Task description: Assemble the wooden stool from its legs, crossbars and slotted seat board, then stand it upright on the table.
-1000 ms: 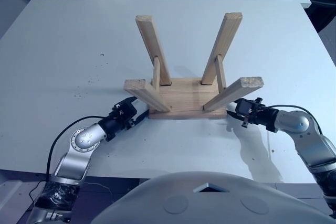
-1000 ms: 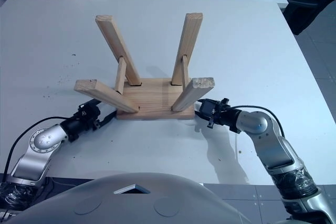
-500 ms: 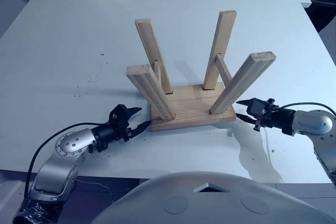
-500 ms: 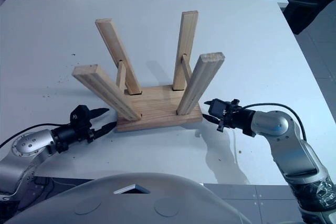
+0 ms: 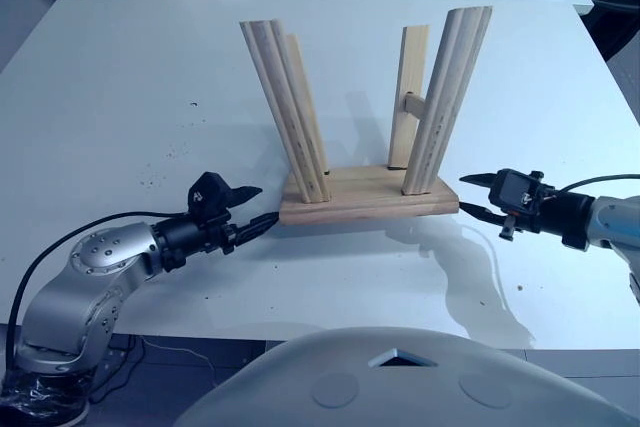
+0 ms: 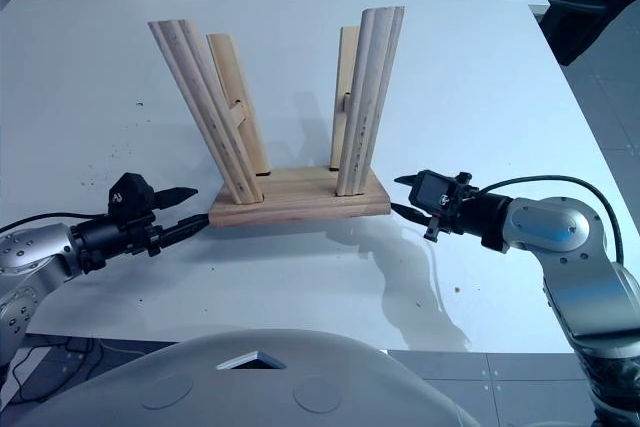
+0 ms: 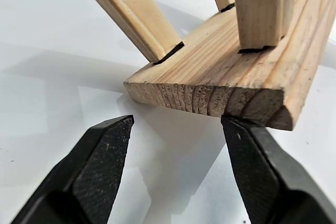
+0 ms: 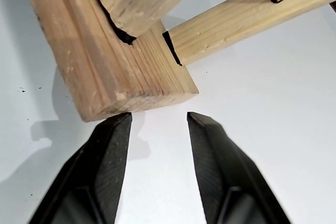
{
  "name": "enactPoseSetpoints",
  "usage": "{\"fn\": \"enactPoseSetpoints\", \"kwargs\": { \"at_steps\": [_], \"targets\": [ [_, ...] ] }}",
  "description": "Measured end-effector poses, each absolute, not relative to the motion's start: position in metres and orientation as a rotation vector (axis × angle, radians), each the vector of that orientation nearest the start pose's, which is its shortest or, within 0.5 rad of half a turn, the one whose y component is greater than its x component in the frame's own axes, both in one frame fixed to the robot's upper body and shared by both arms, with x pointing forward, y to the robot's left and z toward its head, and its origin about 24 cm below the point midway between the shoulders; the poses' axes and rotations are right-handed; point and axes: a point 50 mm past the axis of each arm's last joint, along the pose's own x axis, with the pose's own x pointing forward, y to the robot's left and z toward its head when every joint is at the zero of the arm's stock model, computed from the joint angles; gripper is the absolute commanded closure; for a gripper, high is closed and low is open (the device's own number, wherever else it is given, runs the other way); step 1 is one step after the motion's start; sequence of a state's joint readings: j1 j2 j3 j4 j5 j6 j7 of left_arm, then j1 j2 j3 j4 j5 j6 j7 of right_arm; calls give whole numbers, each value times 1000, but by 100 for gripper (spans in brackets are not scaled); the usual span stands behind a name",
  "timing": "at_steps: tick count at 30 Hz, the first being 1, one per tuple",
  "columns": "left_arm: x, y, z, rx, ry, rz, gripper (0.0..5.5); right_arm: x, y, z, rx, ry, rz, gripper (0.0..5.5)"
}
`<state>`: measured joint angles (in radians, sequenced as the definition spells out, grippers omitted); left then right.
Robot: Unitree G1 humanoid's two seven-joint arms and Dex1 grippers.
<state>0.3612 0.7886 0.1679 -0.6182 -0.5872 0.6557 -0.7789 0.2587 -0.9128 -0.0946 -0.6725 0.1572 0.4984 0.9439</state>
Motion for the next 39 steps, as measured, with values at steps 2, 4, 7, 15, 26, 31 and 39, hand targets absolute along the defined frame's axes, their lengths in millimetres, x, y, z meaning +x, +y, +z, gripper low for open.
{"fn": "enactPoseSetpoints", "kwargs": {
  "at_steps": [2, 4, 7, 15, 26, 31, 39],
  "targets": [
    [160, 215, 97, 101, 520, -893, 237, 175, -211, 121, -676, 459, 1001, 353],
    [161, 217, 100, 94, 524, -896, 237, 174, -210, 125, -670, 455, 1013, 353],
    [165, 221, 110, 88, 521, -897, 237, 174, -210, 132, -648, 436, 1024, 353],
    [168, 227, 131, 58, 534, -956, 237, 175, -213, 153, -582, 424, 1039, 353],
    [168, 239, 134, 122, 549, -1068, 237, 160, -210, 156, -547, 503, 1212, 353],
    [174, 243, 127, 179, 488, -1083, 237, 163, -212, 153, -520, 481, 1255, 353],
    [173, 261, 105, 252, 522, -1081, 206, 180, -233, 138, -457, 458, 1185, 280]
  ]
}}
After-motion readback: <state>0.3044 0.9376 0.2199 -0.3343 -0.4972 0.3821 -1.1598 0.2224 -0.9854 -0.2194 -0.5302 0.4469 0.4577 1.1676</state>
